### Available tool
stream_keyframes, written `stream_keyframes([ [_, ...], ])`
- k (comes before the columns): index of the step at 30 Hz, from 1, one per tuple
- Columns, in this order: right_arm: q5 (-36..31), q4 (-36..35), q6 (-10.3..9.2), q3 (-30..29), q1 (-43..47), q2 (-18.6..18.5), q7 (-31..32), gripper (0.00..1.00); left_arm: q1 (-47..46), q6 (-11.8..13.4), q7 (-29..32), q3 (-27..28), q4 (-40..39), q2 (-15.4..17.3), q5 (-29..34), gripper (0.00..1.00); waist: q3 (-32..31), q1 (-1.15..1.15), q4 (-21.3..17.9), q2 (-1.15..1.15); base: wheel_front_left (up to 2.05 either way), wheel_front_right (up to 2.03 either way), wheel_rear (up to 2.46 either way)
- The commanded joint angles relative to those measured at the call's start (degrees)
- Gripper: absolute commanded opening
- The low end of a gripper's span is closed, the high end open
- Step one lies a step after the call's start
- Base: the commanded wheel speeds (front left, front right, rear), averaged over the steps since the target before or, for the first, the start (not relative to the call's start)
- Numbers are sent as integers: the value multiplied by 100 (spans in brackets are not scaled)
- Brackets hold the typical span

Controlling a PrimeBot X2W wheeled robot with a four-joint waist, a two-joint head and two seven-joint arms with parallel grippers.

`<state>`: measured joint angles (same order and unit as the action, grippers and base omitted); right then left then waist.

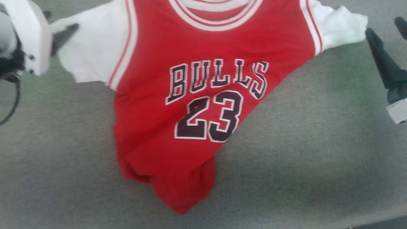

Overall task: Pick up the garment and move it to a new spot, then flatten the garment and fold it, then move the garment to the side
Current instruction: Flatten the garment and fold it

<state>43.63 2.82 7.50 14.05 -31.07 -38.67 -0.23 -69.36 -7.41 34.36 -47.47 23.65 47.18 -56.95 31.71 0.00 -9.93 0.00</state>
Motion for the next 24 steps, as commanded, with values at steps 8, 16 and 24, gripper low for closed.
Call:
stream_keyframes([
  [8,-251,-250,-2,-249,237,241,220,100,-595,-9,955,-1116,240,237,-450,100,356,0,-352,0,0,0,0],
  [16,-317,-458,-2,-226,58,241,560,100,-865,-16,1119,-1888,-64,411,-1039,0,417,0,-268,0,0,0,0],
  [24,-23,-277,-4,507,-1024,-262,1868,100,-1331,3,553,-2273,48,144,-1252,0,616,0,-30,0,0,0,0],
])
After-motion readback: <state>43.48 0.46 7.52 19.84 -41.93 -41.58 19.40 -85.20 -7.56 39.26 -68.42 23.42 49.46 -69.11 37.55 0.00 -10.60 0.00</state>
